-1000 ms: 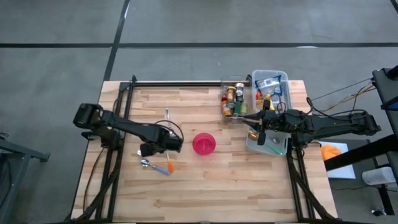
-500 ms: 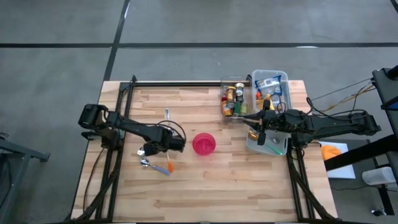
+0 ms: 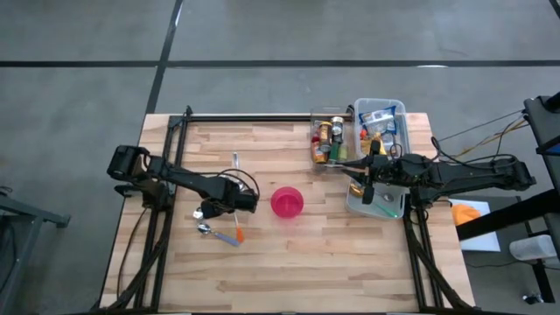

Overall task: Pick & Place Food Item
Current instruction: Put the orange spoon into the gray bin

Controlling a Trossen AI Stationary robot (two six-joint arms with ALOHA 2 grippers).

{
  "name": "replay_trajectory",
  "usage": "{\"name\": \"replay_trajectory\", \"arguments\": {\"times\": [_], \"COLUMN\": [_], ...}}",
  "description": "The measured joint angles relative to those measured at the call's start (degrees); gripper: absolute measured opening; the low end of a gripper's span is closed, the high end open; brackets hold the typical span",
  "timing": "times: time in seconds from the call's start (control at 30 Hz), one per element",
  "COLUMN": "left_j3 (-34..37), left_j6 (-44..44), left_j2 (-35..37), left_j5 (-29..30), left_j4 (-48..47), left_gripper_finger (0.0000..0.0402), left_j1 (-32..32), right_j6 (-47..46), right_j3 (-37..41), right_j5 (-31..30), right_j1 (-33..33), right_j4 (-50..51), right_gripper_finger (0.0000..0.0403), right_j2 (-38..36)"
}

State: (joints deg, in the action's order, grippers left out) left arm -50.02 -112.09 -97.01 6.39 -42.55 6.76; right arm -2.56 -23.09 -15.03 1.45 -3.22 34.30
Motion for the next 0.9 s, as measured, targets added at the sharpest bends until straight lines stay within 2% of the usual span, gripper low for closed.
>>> {"name": "replay_trajectory", "arguments": {"times": [0.17,0.63,0.9], "left_j3": [0.1,0.1,0.1], "left_j6": [0.0,-0.4,-0.4], "left_j2": [0.3,0.2,0.2], "left_j5": [-0.4,-0.5,-0.4], "left_j4": [-0.6,0.5,1.3], "left_gripper_finger": [0.0277,0.009,0.0016], "left_j1": [0.0,0.0,0.0], "right_j6": [0.0,0.0,0.0], "right_j3": [0.0,0.0,0.0], "right_j5": [0.0,0.0,0.0], "right_j1": [0.0,0.0,0.0], "right_j4": [0.0,0.0,0.0], "right_gripper_finger": [0.0086,0.0086,0.0086], "right_j2": [0.0,0.0,0.0]}}
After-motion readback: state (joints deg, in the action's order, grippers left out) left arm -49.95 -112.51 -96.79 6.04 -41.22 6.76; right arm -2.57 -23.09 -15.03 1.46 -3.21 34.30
